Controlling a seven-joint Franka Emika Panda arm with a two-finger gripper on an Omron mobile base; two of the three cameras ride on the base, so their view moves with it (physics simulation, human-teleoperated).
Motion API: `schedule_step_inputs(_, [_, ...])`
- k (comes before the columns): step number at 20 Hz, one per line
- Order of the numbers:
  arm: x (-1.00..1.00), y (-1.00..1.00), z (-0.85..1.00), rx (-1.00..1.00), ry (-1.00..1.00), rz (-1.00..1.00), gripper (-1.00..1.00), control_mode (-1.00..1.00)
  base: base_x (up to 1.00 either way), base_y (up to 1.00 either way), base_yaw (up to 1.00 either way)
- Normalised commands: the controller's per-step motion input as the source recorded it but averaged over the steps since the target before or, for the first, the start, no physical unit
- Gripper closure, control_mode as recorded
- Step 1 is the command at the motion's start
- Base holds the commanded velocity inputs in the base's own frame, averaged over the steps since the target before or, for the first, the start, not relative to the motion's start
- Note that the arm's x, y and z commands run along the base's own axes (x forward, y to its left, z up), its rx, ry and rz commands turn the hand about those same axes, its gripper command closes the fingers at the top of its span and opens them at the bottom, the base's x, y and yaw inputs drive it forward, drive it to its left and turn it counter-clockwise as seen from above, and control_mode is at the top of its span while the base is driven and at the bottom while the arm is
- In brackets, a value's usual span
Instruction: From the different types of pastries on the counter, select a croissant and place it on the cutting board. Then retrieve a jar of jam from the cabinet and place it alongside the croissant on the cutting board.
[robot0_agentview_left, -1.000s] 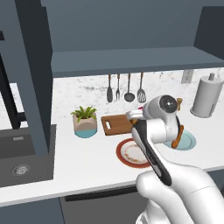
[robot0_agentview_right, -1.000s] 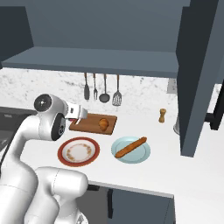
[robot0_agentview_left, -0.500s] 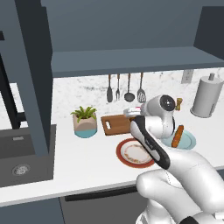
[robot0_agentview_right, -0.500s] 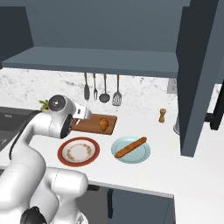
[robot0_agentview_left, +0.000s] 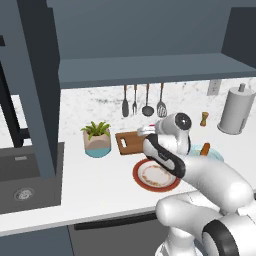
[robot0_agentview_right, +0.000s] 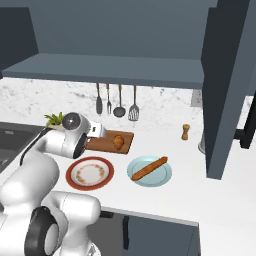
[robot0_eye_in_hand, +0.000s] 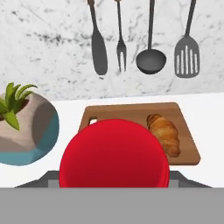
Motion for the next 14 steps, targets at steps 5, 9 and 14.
schedule_step_inputs(5, [0.53, 0.0, -0.31, 0.0, 0.03, 0.0, 1.0, -1.0, 0.0, 0.0, 0.0])
schedule_step_inputs(9, [0.41, 0.0, -0.25, 0.0, 0.1, 0.0, 1.0, -1.0, 0.0, 0.0, 0.0])
schedule_step_inputs(14, [0.23, 0.03, -0.23, 0.0, 0.1, 0.02, 1.0, -1.0, 0.0, 0.0, 0.0])
